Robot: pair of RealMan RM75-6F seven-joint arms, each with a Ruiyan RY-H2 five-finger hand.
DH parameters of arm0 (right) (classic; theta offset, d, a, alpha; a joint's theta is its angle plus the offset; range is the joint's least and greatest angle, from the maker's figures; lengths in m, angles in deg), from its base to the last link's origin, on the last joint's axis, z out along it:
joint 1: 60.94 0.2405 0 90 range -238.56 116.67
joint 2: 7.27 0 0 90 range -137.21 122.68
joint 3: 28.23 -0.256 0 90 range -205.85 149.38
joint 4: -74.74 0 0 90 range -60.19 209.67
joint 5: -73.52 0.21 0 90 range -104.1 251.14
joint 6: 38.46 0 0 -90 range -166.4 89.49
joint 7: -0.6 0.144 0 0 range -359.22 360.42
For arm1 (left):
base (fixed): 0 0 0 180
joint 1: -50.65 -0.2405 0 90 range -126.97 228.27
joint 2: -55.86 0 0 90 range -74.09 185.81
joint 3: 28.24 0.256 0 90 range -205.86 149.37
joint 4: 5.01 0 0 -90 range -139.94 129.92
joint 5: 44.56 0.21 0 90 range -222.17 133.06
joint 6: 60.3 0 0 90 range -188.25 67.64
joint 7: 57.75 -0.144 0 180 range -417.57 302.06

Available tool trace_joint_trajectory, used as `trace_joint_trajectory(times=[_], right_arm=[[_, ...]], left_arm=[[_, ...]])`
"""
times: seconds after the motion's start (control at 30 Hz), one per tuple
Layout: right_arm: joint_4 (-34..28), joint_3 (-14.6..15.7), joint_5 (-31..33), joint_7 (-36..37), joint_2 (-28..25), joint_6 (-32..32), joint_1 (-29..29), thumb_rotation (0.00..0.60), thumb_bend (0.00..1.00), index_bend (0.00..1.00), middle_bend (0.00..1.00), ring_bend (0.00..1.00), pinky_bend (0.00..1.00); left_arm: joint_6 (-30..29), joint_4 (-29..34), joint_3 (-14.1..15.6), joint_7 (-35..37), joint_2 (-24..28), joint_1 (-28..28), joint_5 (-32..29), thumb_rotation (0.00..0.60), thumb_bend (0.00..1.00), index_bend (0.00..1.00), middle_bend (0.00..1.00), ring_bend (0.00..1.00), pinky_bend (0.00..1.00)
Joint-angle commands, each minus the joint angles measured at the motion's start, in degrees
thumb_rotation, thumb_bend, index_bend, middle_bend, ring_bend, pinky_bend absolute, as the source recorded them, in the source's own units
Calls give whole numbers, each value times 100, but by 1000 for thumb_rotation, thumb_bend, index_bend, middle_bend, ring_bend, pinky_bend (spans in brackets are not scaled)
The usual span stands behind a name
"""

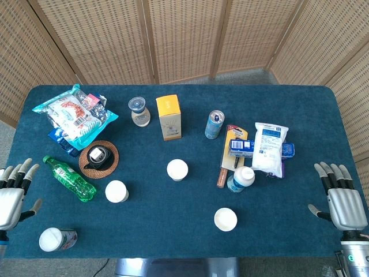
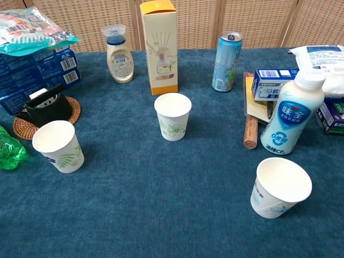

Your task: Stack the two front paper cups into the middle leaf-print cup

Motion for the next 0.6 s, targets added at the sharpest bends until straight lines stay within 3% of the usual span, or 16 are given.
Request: trace_joint_trajectory(times=[0.03, 0.33, 0.6], right_arm=[[-9, 3, -9, -2, -9, -11, -4, 600, 142, 0, 0, 0, 0], [-9, 9, 10, 17, -17, 17, 1, 600, 142, 0, 0, 0, 0], [-18, -9, 71, 53, -26, 44, 6, 600, 140, 0, 0, 0, 0]], left_arm=[[10, 10, 4, -13, -1, 1, -2, 600, 372, 0, 0, 0, 0], [74, 86, 37, 123, 76, 25, 76, 600, 373, 0, 0, 0, 0], [780, 825, 75, 60, 488, 355, -66, 600, 373, 0, 0, 0, 0]])
